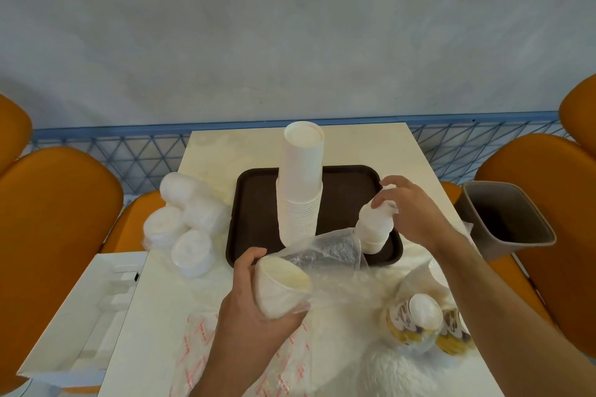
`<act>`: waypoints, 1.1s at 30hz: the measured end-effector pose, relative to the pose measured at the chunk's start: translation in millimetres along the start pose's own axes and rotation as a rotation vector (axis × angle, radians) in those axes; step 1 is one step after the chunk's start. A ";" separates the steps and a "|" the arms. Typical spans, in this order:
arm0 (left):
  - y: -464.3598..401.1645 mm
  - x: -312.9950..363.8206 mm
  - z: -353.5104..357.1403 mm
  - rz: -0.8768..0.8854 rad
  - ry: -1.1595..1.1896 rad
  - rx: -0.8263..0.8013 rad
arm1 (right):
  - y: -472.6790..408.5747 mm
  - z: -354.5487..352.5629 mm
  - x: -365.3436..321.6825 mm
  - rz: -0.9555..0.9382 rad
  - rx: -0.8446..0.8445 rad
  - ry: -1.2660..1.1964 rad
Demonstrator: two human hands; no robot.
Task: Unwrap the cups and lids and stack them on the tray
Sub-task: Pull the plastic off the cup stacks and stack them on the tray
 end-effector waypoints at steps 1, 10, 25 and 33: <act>0.1 0.3 -0.1 0.005 -0.008 0.001 | -0.4 5.9 1.8 0.007 -0.019 -0.011; 0.7 0.8 2.2 0.007 -0.029 -0.019 | 6.5 27.8 4.7 0.090 -0.024 -0.126; -3.8 4.5 2.9 0.002 0.009 -0.010 | 88.1 -16.1 -81.5 -0.005 -0.267 -0.736; -1.3 26.1 1.5 0.106 0.047 -0.045 | 95.6 14.8 -114.7 -0.171 -0.429 -0.715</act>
Point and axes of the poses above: each hand's wrist, its own y-axis away from the middle knuckle, its own z-axis out of the palm, x = y × z, the point moved 6 cm from there along -y, towards the middle knuckle, and after that the axes turned 11 degrees about -y, right-handed, at the moved point
